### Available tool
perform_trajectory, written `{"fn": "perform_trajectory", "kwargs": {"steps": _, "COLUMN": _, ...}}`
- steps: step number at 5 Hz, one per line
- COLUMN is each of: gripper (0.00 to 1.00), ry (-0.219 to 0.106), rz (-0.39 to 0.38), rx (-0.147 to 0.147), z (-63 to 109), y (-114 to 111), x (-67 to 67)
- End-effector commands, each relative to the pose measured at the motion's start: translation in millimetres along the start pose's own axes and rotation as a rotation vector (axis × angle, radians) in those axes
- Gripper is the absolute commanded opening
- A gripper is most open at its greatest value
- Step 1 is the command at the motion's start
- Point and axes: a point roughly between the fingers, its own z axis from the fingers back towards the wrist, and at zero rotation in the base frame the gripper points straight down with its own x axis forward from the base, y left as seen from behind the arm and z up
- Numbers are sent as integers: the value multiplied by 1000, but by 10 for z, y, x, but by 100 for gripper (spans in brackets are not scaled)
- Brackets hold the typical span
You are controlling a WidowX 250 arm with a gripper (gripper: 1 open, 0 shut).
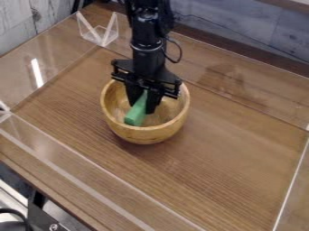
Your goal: Move green stick from inside the wooden bowl to the table next to it
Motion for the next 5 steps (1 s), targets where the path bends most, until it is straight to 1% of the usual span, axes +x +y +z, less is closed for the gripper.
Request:
{"fn": "perform_trajectory", "kwargs": {"steps": 1, "gripper": 0, "ry": -40, "rz": 7, "rx": 2, "z": 93, "y": 53, "x": 51}}
{"fn": "perform_trajectory", "kwargs": {"steps": 3, "gripper": 0, "ry": -56, "rz": 18, "rx": -27, "z": 357, "y": 42, "x": 63}}
{"fn": "perform_trajectory", "kwargs": {"steps": 4, "gripper": 0, "ry": -62, "rz": 16, "rx": -41, "z": 457, "y": 2, "x": 54}}
{"fn": "perform_trajectory", "kwargs": {"steps": 5, "gripper": 0, "ry": -59, "rz": 8, "rx": -52, "z": 489, "y": -76, "x": 27}}
